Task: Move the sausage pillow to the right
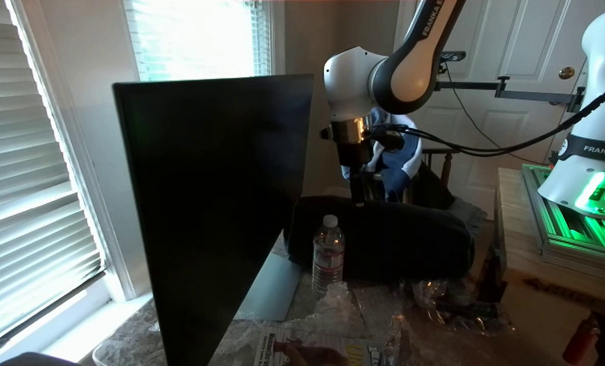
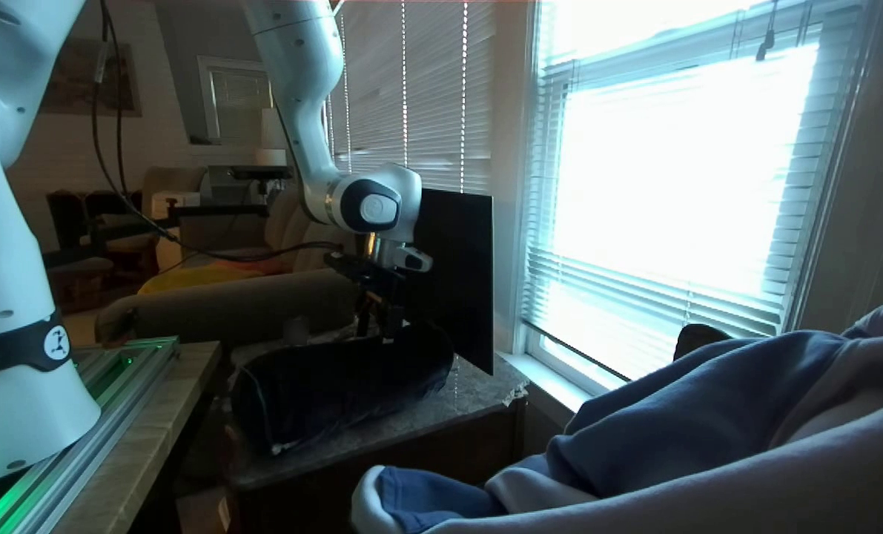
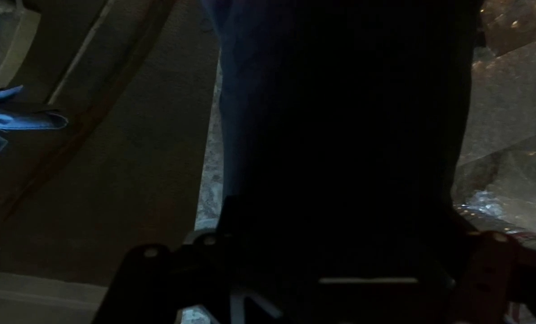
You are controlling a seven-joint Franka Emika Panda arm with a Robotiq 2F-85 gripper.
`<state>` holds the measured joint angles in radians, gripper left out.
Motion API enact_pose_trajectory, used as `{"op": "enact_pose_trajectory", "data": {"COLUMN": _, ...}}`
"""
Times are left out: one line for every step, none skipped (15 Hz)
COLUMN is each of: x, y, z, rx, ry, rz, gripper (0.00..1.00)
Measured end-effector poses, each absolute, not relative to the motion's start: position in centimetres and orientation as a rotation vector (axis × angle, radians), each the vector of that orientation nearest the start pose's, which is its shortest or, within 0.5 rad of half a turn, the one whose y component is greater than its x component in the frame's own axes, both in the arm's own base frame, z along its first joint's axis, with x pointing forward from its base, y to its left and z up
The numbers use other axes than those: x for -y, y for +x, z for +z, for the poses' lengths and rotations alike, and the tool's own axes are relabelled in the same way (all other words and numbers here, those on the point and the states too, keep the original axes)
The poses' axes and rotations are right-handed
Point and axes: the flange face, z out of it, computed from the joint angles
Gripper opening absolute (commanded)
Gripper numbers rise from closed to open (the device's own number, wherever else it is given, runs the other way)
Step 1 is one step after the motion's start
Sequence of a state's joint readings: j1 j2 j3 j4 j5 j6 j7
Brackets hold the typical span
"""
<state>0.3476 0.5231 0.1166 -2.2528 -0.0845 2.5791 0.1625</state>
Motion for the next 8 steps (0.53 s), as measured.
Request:
{"op": "enact_pose_trajectory", "data": {"x": -23.5, "y": 45.3, "z": 11.2, "rx": 0.579, "ry": -3.111, "rz": 0.303, "gripper": 1.0}}
{"op": "enact_pose_trajectory", "data": {"x": -23.5, "y": 45.4, "z": 10.7, "rx": 0.579, "ry": -3.11, "rz": 0.307, "gripper": 1.0}}
{"op": "enact_pose_trajectory", "data": {"x": -23.5, "y": 45.4, "z": 10.4, "rx": 0.579, "ry": -3.109, "rz": 0.31, "gripper": 1.0}}
{"op": "enact_pose_trajectory", "data": {"x": -23.6, "y": 45.5, "z": 10.1, "rx": 0.58, "ry": -3.108, "rz": 0.314, "gripper": 1.0}}
{"op": "enact_pose_trajectory", "data": {"x": -23.6, "y": 45.5, "z": 10.0, "rx": 0.581, "ry": -3.107, "rz": 0.315, "gripper": 0.94}}
{"op": "enact_pose_trajectory", "data": {"x": -23.7, "y": 45.6, "z": 9.9, "rx": 0.584, "ry": -3.106, "rz": 0.315, "gripper": 0.74}}
{"op": "enact_pose_trajectory", "data": {"x": -23.7, "y": 45.7, "z": 9.9, "rx": 0.587, "ry": -3.105, "rz": 0.314, "gripper": 0.7}}
{"op": "enact_pose_trajectory", "data": {"x": -23.7, "y": 45.7, "z": 9.9, "rx": 0.589, "ry": -3.104, "rz": 0.313, "gripper": 0.69}}
